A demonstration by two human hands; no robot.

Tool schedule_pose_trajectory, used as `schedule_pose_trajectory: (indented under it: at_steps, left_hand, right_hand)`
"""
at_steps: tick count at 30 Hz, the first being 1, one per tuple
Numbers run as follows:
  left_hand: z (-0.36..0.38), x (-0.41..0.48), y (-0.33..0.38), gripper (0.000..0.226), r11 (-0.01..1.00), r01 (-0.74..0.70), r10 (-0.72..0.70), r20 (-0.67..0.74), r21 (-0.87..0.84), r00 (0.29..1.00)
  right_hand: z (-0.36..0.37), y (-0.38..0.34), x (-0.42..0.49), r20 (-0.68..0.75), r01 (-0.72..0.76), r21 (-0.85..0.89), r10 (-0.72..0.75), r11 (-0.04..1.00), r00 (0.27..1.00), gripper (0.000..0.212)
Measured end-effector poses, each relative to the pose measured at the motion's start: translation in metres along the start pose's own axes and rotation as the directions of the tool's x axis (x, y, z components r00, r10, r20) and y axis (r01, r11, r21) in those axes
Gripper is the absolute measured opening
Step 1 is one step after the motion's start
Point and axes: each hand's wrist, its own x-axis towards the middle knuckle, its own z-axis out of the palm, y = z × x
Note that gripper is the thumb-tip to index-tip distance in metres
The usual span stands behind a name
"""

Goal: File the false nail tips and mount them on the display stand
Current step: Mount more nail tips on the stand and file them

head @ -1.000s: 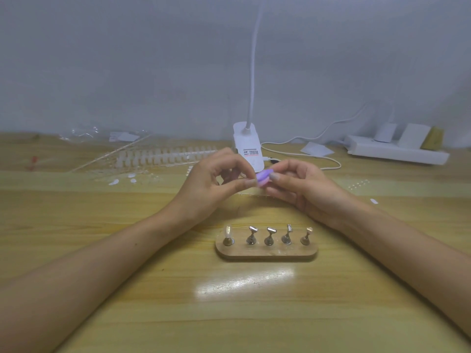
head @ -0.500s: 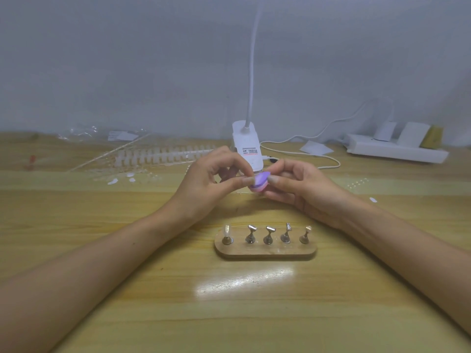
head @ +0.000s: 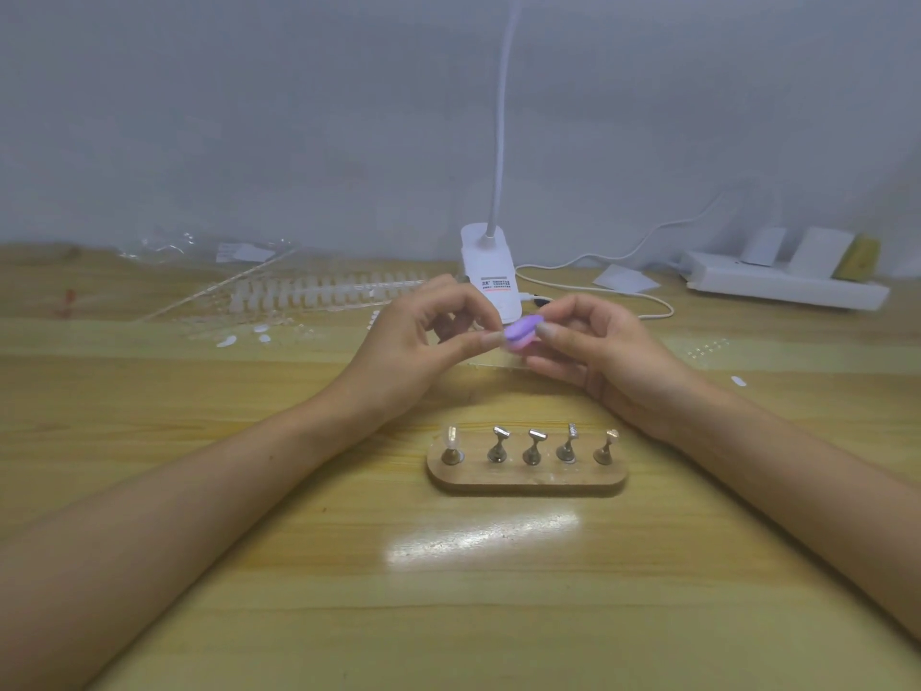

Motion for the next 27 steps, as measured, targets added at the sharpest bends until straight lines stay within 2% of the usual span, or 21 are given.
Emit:
schedule_pose_trajectory:
  at_steps: [1, 4, 7, 10, 13, 17, 20, 23, 26, 27]
  left_hand:
    - [-0.0002, 0.0000, -0.0001, 0.006, 1.000, -0.005, 0.005, -0.011, -0.004, 1.000]
    - [-0.0001, 0.0000, 0.0002, 0.006, 1.000, -0.016, 0.016, -0.018, 0.016, 1.000]
    - [0.0000, 0.0002, -0.0003, 0.006, 1.000, -0.018, 0.018, -0.018, 0.021, 1.000]
    - [-0.0006, 0.0004, -0.0008, 0.005, 1.000, -0.023, 0.023, -0.021, 0.022, 1.000]
    - [-0.0002, 0.0008, -0.0010, 0.006, 0.999, -0.031, 0.031, -0.013, 0.035, 0.999]
    - [-0.0006, 0.0013, -0.0012, 0.007, 0.999, -0.033, 0.034, -0.014, 0.030, 0.999]
    - [-0.0003, 0.0013, -0.0007, 0.008, 0.998, -0.044, 0.044, -0.008, 0.039, 0.999]
    - [-0.0005, 0.0008, 0.0003, 0.006, 0.998, -0.044, 0.044, -0.007, 0.045, 0.999]
    - [-0.0004, 0.0007, 0.0004, 0.008, 0.998, -0.047, 0.047, 0.005, 0.048, 0.999]
    - [-0.0005, 0.0007, 0.0005, 0.008, 0.998, -0.051, 0.051, 0.008, 0.047, 0.999]
  right_hand:
    - [-0.0004, -0.0003, 0.0003, 0.003, -0.005, -0.002, 0.005, 1.000, 1.000, 0.017]
    - [0.0015, -0.0011, 0.0000, 0.134, -0.017, -0.097, 0.030, 0.995, 0.991, 0.020]
    - [-0.0005, -0.0011, 0.0009, 0.019, -0.017, -0.001, 0.017, 1.000, 1.000, 0.019]
    - [0.0008, -0.0008, 0.0009, 0.158, -0.016, -0.090, 0.030, 0.996, 0.987, 0.016]
    - [-0.0015, 0.0011, 0.0024, 0.047, -0.009, -0.005, 0.009, 1.000, 0.999, 0.015]
    - [-0.0010, 0.0014, 0.0026, 0.192, -0.003, -0.060, 0.014, 0.998, 0.981, 0.013]
    - [-0.0027, 0.0011, 0.0041, 0.074, -0.007, -0.002, 0.007, 1.000, 0.997, 0.015]
    - [-0.0007, 0.0012, 0.0040, 0.178, -0.029, -0.087, 0.044, 0.996, 0.983, 0.017]
    - [-0.0020, 0.0012, 0.0040, 0.065, -0.013, -0.005, 0.013, 1.000, 0.998, 0.014]
    - [-0.0027, 0.0003, 0.0042, 0.078, -0.020, -0.005, 0.020, 1.000, 0.997, 0.013]
